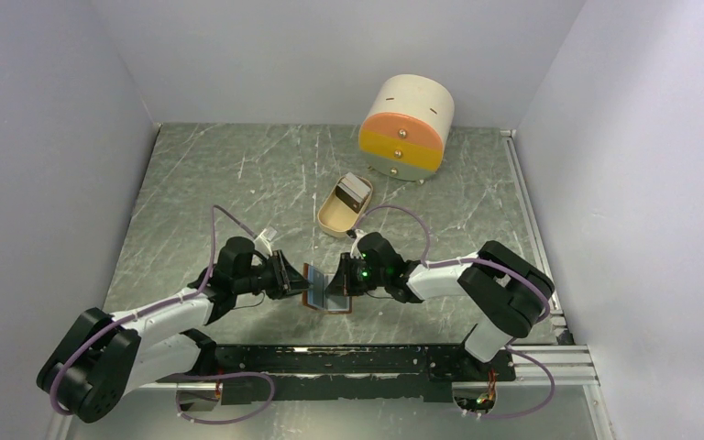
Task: Put the credit cards into the card holder
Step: Insert the credit card into the card holder.
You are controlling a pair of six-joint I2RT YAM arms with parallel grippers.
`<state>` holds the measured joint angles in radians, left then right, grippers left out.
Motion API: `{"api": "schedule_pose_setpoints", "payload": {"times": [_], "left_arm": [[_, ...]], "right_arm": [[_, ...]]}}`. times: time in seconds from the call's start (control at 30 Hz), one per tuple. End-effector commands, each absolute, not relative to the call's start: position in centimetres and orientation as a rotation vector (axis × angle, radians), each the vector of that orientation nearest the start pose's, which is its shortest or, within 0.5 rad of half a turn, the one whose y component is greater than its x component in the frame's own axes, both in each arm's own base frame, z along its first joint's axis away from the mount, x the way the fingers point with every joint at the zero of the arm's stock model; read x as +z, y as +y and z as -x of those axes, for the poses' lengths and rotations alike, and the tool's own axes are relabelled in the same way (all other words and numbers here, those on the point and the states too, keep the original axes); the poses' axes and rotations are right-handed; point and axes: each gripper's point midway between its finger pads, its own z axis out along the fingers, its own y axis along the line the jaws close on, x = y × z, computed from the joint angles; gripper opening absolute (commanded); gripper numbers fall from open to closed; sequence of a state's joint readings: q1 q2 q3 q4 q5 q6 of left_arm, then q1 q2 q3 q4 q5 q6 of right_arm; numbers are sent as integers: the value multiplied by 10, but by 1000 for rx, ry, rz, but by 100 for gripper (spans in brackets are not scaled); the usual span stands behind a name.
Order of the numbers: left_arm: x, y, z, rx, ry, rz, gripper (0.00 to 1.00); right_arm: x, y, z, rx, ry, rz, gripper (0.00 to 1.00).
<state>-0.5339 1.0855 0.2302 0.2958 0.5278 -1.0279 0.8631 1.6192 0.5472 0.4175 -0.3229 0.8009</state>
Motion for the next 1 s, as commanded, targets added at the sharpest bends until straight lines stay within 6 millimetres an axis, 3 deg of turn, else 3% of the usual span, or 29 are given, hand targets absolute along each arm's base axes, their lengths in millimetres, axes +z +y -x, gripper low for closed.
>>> {"api": "schedule_pose_setpoints", "payload": {"times": [0.0, 0.57, 0.73, 0.8, 0.9, 0.97], "left_arm": [[93, -247, -170, -1486, 2319, 163, 26], [96, -249, -169, -1528, 2289, 157, 24], [95, -249, -169, -1520, 2296, 157, 31], [95, -249, -169, -1518, 2298, 157, 26], [95, -249, -168, -1531, 2288, 157, 10], [94, -249, -168, -1533, 2290, 161, 9]], "right_arm": [[15, 328, -172, 1147, 2519, 270, 9], [13, 328, -172, 1148, 2522, 274, 9], [14, 328, -172, 1152, 2519, 275, 9], [14, 329, -172, 1152, 2519, 273, 9], [14, 328, -172, 1152, 2518, 272, 9], [14, 328, -172, 1151, 2517, 273, 9]]}}
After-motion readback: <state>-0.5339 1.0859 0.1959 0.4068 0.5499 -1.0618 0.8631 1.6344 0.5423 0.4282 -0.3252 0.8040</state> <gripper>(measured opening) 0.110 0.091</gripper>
